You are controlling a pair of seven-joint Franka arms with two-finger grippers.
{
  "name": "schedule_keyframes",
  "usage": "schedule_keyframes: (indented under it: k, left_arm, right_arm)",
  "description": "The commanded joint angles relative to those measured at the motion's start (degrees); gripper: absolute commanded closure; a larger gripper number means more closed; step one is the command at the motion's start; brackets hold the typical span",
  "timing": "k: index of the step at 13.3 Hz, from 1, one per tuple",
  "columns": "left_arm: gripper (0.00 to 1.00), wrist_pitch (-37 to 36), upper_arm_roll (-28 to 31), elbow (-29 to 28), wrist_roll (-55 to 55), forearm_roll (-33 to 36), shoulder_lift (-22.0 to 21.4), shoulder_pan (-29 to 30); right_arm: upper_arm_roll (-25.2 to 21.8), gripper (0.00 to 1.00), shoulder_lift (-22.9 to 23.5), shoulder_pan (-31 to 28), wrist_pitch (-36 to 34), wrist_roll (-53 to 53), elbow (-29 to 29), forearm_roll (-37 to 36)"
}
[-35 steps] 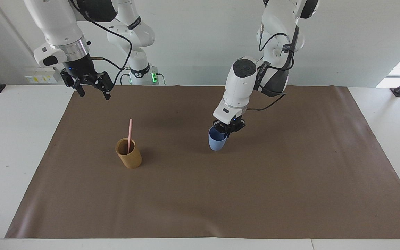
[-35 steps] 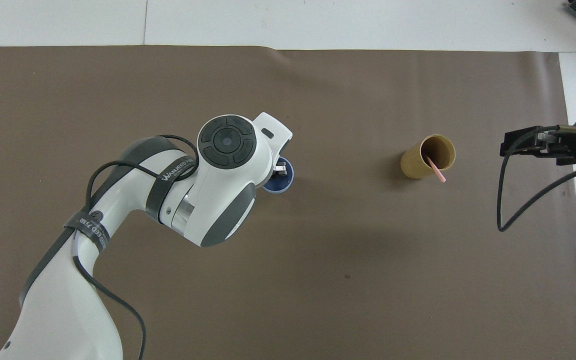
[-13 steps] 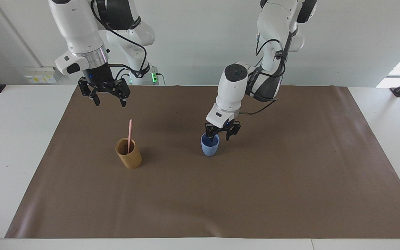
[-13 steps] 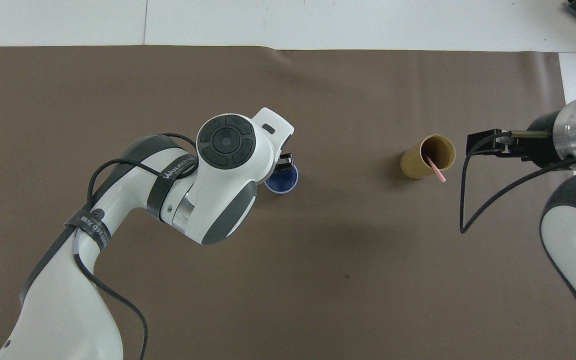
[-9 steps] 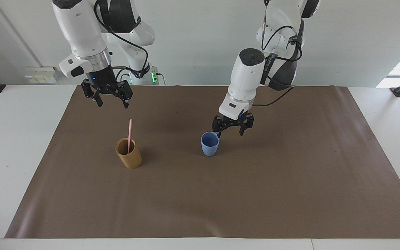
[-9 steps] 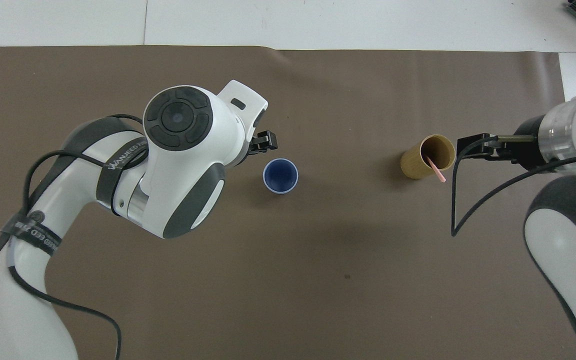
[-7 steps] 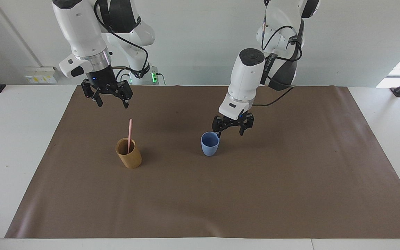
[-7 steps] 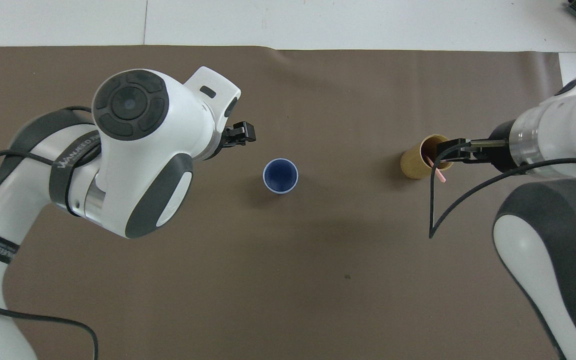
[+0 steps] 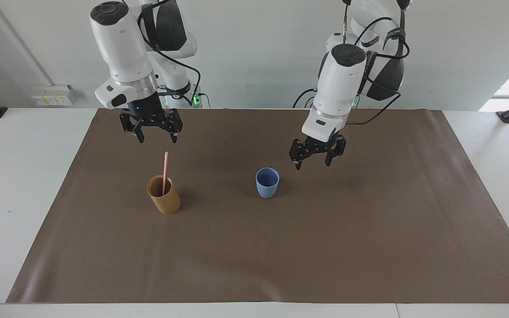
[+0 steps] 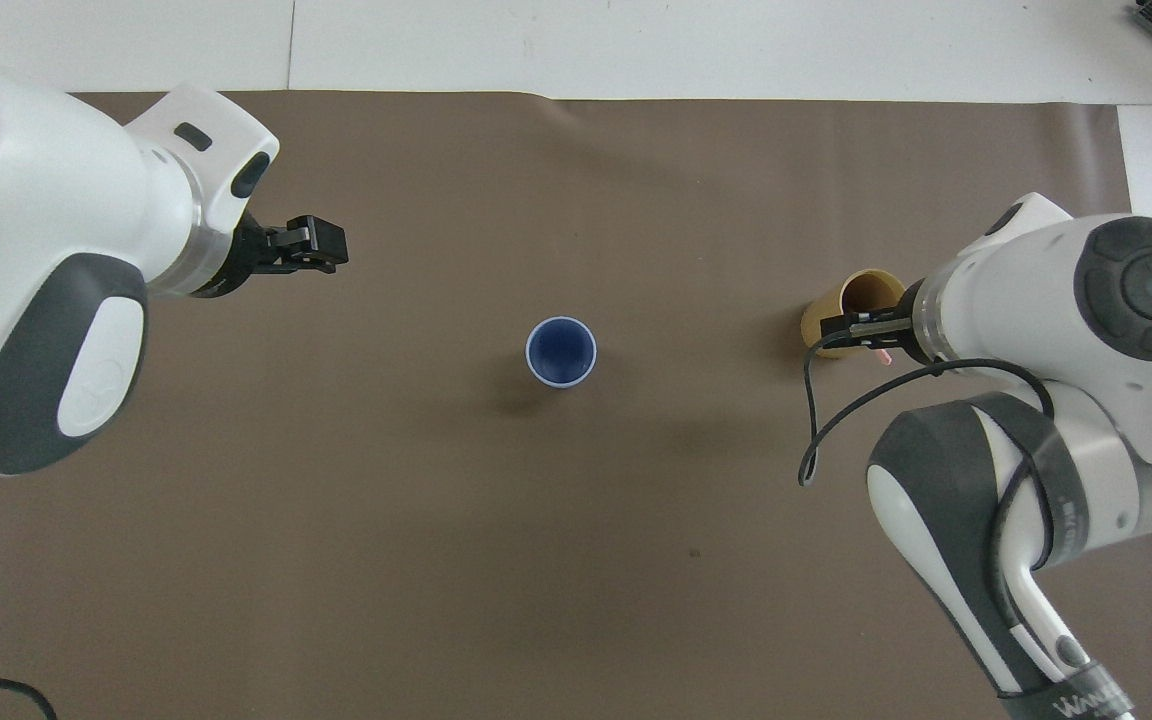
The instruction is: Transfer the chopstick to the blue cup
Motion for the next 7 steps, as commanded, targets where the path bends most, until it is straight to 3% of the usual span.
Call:
schedule_keyframes:
  k: [1,2,4,7]
  left_arm:
    - [0.0,-3.13,-0.53,-0.94,4.65,-0.13,-2.26,3.97]
    - [0.0,-4.53,-0.53,-1.03,6.94,-0.13,-2.96,5.81]
    - [0.0,-7.08,-0.53,-1.21,14.13,-0.13,-4.98,10.55]
    - [0.0,-9.46,-0.45,-1.21,22.32,-0.22,-6.21,15.92]
  right_arm:
    - [0.09,0.02,-2.14,0.11,1.47,-0.13,-3.75,-2.11]
    - [0.09,0.06,-2.49,0.11,1.47,-0.13,-4.63,-3.33]
    - [0.09,0.24,-3.46,0.2,2.43,-0.3,-6.39,-5.45]
    - [0.09,0.65,-3.55,0.11,2.35,-0.92,-6.48,-5.54]
